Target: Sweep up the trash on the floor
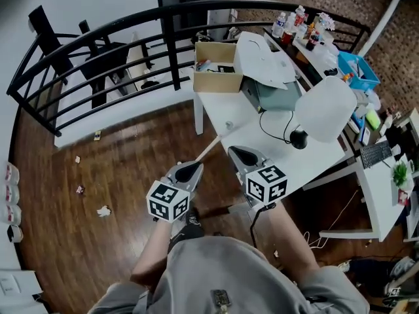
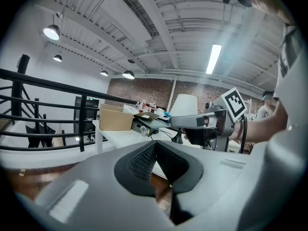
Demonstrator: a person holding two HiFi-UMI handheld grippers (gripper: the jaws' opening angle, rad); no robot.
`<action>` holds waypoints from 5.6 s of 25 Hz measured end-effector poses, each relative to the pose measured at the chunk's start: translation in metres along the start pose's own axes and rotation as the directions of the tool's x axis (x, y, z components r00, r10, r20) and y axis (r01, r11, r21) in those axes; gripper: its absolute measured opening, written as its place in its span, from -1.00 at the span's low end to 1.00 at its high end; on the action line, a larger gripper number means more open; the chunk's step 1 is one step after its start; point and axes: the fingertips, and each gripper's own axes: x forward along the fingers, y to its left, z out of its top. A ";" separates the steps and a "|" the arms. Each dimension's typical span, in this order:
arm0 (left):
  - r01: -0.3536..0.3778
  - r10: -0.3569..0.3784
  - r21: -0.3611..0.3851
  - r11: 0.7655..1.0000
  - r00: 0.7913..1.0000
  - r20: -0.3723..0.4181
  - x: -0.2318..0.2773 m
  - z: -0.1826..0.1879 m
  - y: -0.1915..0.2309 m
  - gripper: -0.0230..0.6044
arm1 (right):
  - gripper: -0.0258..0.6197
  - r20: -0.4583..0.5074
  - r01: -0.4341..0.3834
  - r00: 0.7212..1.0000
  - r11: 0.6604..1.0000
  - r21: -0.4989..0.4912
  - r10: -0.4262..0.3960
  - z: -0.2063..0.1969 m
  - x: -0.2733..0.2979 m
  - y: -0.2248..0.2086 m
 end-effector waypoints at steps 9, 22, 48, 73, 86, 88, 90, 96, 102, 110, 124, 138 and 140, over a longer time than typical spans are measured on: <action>0.007 -0.008 -0.021 1.000 0.999 -0.041 0.037 -0.015 0.065 -0.91 | -0.21 -0.163 0.165 0.975 0.984 0.066 -0.153 -0.055 0.072 -0.087; -0.031 0.023 -0.073 0.997 0.995 -0.102 0.041 -0.040 0.098 -0.91 | -0.14 -0.331 0.116 0.939 0.992 0.056 -0.092 -0.097 0.163 -0.116; -0.122 0.098 -0.173 0.977 0.985 -0.141 -0.007 -0.097 0.114 -0.91 | -0.70 -0.283 -0.265 0.933 0.956 -0.126 0.221 -0.027 0.162 0.038; -0.604 0.604 -0.263 0.752 0.792 -0.092 -0.165 -0.174 0.028 -0.18 | -0.70 -0.255 -0.855 0.517 0.482 -0.190 0.817 0.009 0.002 0.322; -0.788 0.795 -0.350 0.507 0.584 -0.165 -0.310 -0.277 0.060 -0.57 | -0.69 -0.458 -0.972 0.236 0.219 -0.089 0.857 -0.089 0.025 0.480; -0.798 0.807 -0.369 0.475 0.563 -0.179 -0.322 -0.291 0.069 -0.58 | -0.69 -0.490 -0.976 0.218 0.201 -0.087 0.844 -0.102 0.038 0.498; -0.806 0.814 -0.383 0.452 0.548 -0.192 -0.336 -0.304 0.080 -0.58 | -0.69 -0.507 -0.978 0.208 0.190 -0.087 0.836 -0.113 0.051 0.515; -0.811 0.808 -0.430 0.397 0.531 -0.256 -0.360 -0.343 0.114 -0.58 | -0.69 -0.575 -0.990 0.136 0.136 -0.044 0.807 -0.152 0.090 0.545; -0.816 0.771 -0.457 0.354 0.532 -0.351 -0.361 -0.399 0.178 -0.58 | -0.70 -0.657 -0.995 0.101 0.091 -0.049 0.747 -0.206 0.158 0.556; -0.805 0.775 -0.511 0.301 0.519 -0.360 -0.357 -0.404 0.290 -0.54 | -0.70 -0.685 -0.991 0.129 0.064 -0.120 0.717 -0.212 0.271 0.559; -0.832 0.758 -0.459 0.313 0.510 -0.408 -0.353 -0.351 0.462 -0.52 | -0.71 -0.640 -0.977 0.215 0.154 -0.151 0.737 -0.149 0.438 0.552; -0.802 0.745 -0.422 0.424 0.573 -0.341 -0.403 -0.309 0.603 -0.52 | -0.71 -0.618 -0.939 0.344 0.251 -0.235 0.707 -0.104 0.556 0.617; -0.794 0.738 -0.411 0.449 0.588 -0.330 -0.414 -0.305 0.621 -0.52 | -0.71 -0.611 -0.930 0.369 0.274 -0.247 0.700 -0.100 0.571 0.629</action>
